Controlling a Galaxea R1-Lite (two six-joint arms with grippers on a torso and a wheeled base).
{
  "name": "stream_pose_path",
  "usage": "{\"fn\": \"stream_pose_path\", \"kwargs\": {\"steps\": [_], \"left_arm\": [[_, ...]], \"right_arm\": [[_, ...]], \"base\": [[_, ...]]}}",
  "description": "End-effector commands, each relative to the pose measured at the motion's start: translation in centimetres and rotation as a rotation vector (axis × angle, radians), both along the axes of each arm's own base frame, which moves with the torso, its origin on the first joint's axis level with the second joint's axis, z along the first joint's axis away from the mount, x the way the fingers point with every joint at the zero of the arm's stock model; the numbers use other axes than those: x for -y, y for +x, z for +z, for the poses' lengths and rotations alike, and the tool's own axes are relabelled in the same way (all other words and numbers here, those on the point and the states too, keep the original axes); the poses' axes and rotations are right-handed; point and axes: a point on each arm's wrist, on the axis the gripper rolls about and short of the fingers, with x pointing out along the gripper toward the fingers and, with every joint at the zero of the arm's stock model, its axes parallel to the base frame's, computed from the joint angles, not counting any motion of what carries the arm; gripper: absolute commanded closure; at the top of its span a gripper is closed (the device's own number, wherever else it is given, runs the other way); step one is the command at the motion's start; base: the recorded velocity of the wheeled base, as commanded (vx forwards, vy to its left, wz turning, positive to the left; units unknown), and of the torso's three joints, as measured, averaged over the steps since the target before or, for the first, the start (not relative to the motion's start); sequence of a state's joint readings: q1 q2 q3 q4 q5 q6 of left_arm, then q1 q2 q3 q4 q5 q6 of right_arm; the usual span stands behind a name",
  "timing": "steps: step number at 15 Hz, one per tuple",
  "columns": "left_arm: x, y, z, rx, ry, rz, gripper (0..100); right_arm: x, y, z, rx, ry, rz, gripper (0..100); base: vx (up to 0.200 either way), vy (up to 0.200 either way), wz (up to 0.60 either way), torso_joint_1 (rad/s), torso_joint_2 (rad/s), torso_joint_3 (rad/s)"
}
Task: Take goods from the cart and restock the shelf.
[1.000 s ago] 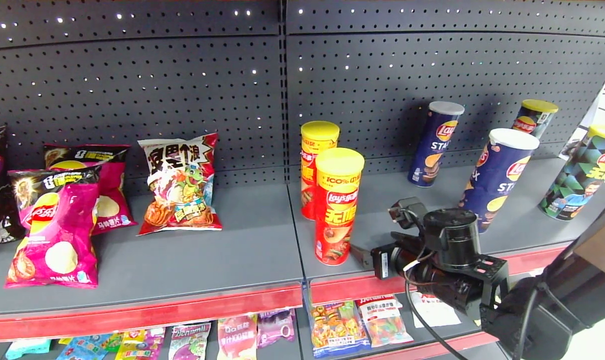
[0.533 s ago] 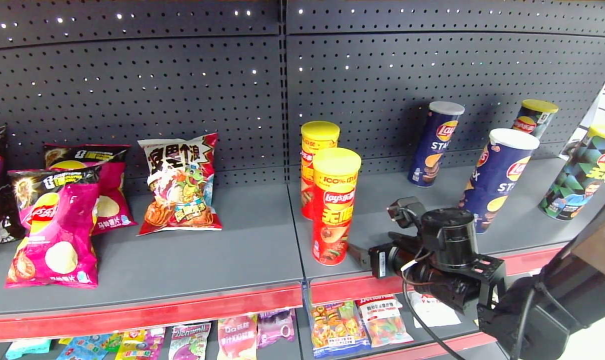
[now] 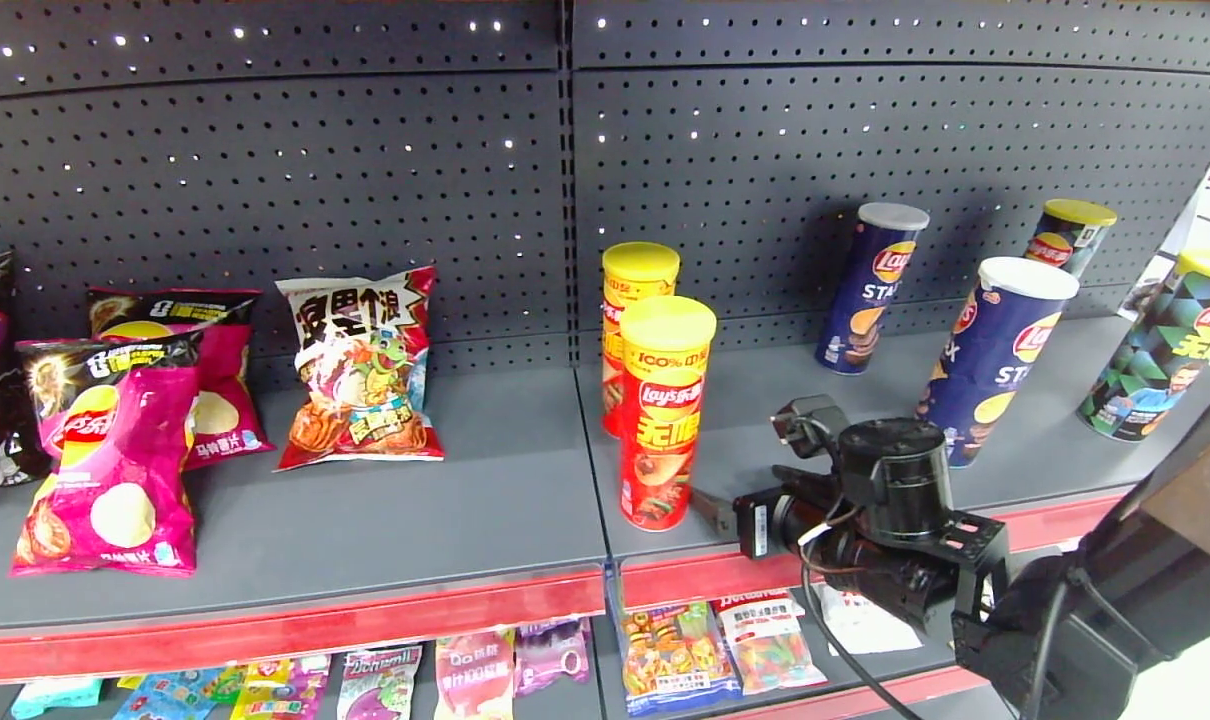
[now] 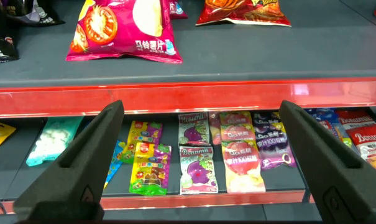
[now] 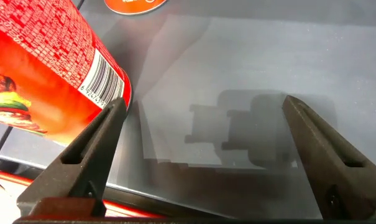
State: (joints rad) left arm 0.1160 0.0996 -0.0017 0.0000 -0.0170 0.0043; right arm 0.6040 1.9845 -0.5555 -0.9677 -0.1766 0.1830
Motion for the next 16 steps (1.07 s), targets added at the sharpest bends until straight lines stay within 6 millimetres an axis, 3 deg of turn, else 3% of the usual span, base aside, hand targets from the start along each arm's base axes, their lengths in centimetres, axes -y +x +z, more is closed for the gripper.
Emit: {"fn": "stream_pose_path", "kwargs": {"steps": [1,4,8,11,12,14,16], "left_arm": [[0.0,0.0,0.0,0.000,0.000,0.001,0],[0.0,0.0,0.0,-0.002,0.000,0.001,0],[0.0,0.0,0.0,-0.002,0.000,0.001,0],[0.0,0.0,0.0,0.000,0.000,0.001,0],[0.0,0.0,0.0,-0.002,0.000,0.001,0],[0.0,0.0,0.0,0.000,0.000,0.001,0],[0.0,0.0,0.0,0.000,0.000,0.001,0]], "right_arm": [[0.0,0.0,-0.2,-0.006,-0.006,0.001,0],[0.6,-0.2,-0.3,-0.012,-0.018,-0.007,0],[2.6,-1.4,1.4,0.038,-0.034,-0.023,0],[6.2,-3.2,4.3,0.145,-0.083,-0.065,0],[8.2,-5.0,5.5,0.187,-0.109,-0.094,0],[10.1,-7.4,7.0,0.250,-0.082,-0.133,0],[12.4,-11.0,7.8,0.269,-0.049,-0.130,0]], "base": [[0.000,0.000,0.00,0.000,0.00,0.000],[0.000,0.000,0.00,0.000,0.00,0.000],[0.000,0.000,0.00,0.000,0.00,0.000],[0.000,0.000,0.00,0.000,0.00,0.000],[0.000,0.000,0.00,0.000,0.00,0.000],[0.000,0.000,0.00,0.000,0.00,0.000],[0.000,0.000,0.00,0.000,0.00,0.000]]}}
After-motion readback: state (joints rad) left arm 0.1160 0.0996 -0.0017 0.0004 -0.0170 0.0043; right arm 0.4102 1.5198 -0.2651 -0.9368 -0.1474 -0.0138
